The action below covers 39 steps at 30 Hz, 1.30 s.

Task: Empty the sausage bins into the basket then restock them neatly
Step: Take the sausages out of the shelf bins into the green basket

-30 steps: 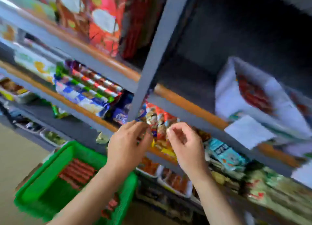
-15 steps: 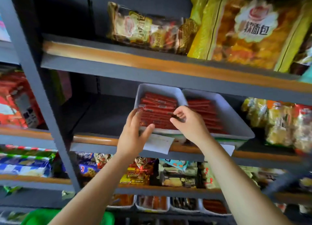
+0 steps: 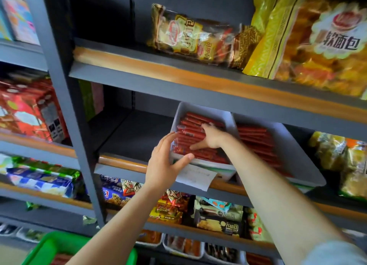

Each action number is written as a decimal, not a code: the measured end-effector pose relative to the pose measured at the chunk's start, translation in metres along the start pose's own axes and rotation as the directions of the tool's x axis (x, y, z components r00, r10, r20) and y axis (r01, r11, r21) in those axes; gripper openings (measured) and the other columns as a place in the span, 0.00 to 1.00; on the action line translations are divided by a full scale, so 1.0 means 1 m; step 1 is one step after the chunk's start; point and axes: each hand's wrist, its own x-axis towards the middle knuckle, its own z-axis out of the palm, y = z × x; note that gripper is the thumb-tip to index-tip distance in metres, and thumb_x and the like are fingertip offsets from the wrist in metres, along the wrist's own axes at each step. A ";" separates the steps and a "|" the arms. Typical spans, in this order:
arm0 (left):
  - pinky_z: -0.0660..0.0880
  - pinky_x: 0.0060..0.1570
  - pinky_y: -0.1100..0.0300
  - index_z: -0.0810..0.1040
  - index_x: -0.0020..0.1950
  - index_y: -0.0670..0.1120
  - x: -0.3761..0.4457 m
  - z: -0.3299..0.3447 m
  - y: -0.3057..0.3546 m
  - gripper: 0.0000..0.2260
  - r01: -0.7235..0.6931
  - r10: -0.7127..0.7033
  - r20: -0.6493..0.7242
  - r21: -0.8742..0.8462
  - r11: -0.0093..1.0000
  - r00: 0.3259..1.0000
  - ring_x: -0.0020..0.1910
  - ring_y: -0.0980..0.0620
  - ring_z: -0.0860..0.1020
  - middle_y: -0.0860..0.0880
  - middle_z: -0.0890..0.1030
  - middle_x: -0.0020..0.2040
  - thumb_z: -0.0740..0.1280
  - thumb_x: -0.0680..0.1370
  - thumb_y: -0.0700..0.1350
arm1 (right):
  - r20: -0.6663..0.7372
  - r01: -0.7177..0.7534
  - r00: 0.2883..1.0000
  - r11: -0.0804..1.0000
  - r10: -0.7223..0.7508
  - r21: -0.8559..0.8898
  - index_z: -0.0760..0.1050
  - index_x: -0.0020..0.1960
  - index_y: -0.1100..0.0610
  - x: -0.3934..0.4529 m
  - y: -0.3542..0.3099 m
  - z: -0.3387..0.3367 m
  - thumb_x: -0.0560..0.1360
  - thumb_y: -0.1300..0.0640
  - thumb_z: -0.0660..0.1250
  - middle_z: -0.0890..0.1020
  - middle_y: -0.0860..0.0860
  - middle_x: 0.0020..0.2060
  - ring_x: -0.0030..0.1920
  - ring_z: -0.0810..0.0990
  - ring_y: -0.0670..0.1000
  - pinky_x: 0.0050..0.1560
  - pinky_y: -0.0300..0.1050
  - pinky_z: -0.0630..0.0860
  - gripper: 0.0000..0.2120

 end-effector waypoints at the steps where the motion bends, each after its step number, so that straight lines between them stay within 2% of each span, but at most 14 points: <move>1: 0.70 0.69 0.48 0.67 0.72 0.58 -0.001 0.001 -0.001 0.33 0.000 0.000 -0.005 -0.003 1.000 1.000 0.71 0.57 0.67 0.60 0.69 0.72 0.68 0.70 0.69 | -0.002 0.001 1.000 1.000 -0.001 -0.026 0.58 0.76 0.54 0.002 0.000 0.001 0.62 0.33 0.75 0.65 0.56 0.73 0.68 0.70 0.59 0.66 0.54 0.70 0.52; 5: 0.68 0.70 0.46 0.66 0.71 0.60 -0.002 0.003 -0.004 0.32 -0.008 0.009 -0.021 0.002 1.000 1.000 0.71 0.57 0.67 0.61 0.68 0.73 0.66 0.70 0.69 | 0.012 0.043 0.999 0.999 -0.042 -0.033 0.59 0.76 0.53 0.005 0.004 0.010 0.65 0.33 0.73 0.64 0.57 0.73 0.69 0.69 0.59 0.68 0.53 0.68 0.48; 8: 0.66 0.70 0.43 0.66 0.71 0.61 -0.001 0.003 -0.004 0.32 -0.005 0.005 -0.011 0.026 1.000 1.000 0.72 0.57 0.66 0.61 0.67 0.73 0.65 0.70 0.70 | 0.017 0.051 0.999 0.998 -0.051 -0.031 0.62 0.74 0.54 0.007 0.007 0.011 0.65 0.32 0.72 0.66 0.57 0.71 0.67 0.70 0.58 0.64 0.52 0.69 0.46; 15: 0.66 0.70 0.41 0.66 0.71 0.60 0.001 0.003 -0.004 0.33 -0.001 0.000 0.013 0.046 0.999 1.000 0.73 0.57 0.65 0.62 0.65 0.74 0.63 0.70 0.73 | 0.049 0.023 0.999 0.999 -0.022 -0.023 0.61 0.75 0.58 0.009 0.006 0.007 0.64 0.32 0.73 0.66 0.57 0.71 0.66 0.71 0.59 0.60 0.49 0.68 0.49; 19: 0.66 0.69 0.41 0.67 0.72 0.58 0.001 0.001 -0.002 0.35 0.023 -0.025 0.040 0.056 0.998 0.999 0.73 0.56 0.64 0.63 0.63 0.74 0.63 0.69 0.73 | 0.064 0.004 0.998 0.991 0.005 -0.137 0.62 0.74 0.58 0.010 0.003 0.002 0.63 0.28 0.70 0.66 0.59 0.71 0.66 0.71 0.60 0.61 0.51 0.69 0.51; 23: 0.66 0.69 0.41 0.67 0.73 0.57 0.000 -0.001 0.000 0.35 0.021 -0.025 0.053 0.075 0.997 0.998 0.72 0.56 0.63 0.62 0.62 0.75 0.62 0.69 0.72 | 0.098 0.027 0.995 0.983 -0.009 -0.182 0.64 0.72 0.56 0.010 -0.001 -0.003 0.64 0.29 0.71 0.70 0.57 0.68 0.64 0.73 0.59 0.57 0.50 0.70 0.47; 29: 0.66 0.68 0.43 0.67 0.72 0.56 0.001 -0.002 0.000 0.35 0.010 -0.016 0.062 0.095 0.995 0.998 0.70 0.55 0.63 0.63 0.61 0.75 0.61 0.69 0.72 | 0.027 0.041 0.999 0.967 -0.036 -0.252 0.64 0.71 0.56 0.014 -0.007 -0.001 0.61 0.29 0.73 0.71 0.58 0.67 0.63 0.73 0.60 0.63 0.54 0.72 0.49; 33: 0.65 0.69 0.42 0.67 0.72 0.56 0.000 -0.002 0.000 0.32 0.012 -0.019 0.074 0.096 0.995 0.997 0.71 0.53 0.63 0.62 0.61 0.75 0.66 0.72 0.68 | 0.062 0.043 0.998 0.984 -0.033 -0.175 0.64 0.72 0.56 0.006 -0.004 0.001 0.66 0.31 0.72 0.71 0.57 0.67 0.63 0.74 0.58 0.60 0.51 0.71 0.45; 36: 0.66 0.68 0.42 0.68 0.72 0.55 0.000 -0.003 0.001 0.35 0.025 -0.032 0.079 0.093 0.995 0.996 0.72 0.52 0.63 0.60 0.62 0.76 0.63 0.70 0.72 | -0.007 0.077 0.997 0.996 -0.078 -0.051 0.66 0.70 0.57 -0.001 0.004 0.011 0.68 0.36 0.73 0.71 0.57 0.67 0.62 0.73 0.58 0.55 0.47 0.68 0.39; 39: 0.66 0.68 0.41 0.68 0.72 0.55 0.000 -0.005 0.004 0.33 0.030 -0.038 0.089 0.098 0.995 0.995 0.72 0.51 0.62 0.60 0.62 0.76 0.66 0.71 0.70 | -0.067 0.110 0.991 0.990 -0.116 -0.089 0.72 0.64 0.55 -0.005 0.002 0.015 0.68 0.37 0.73 0.73 0.56 0.63 0.57 0.76 0.57 0.55 0.48 0.72 0.32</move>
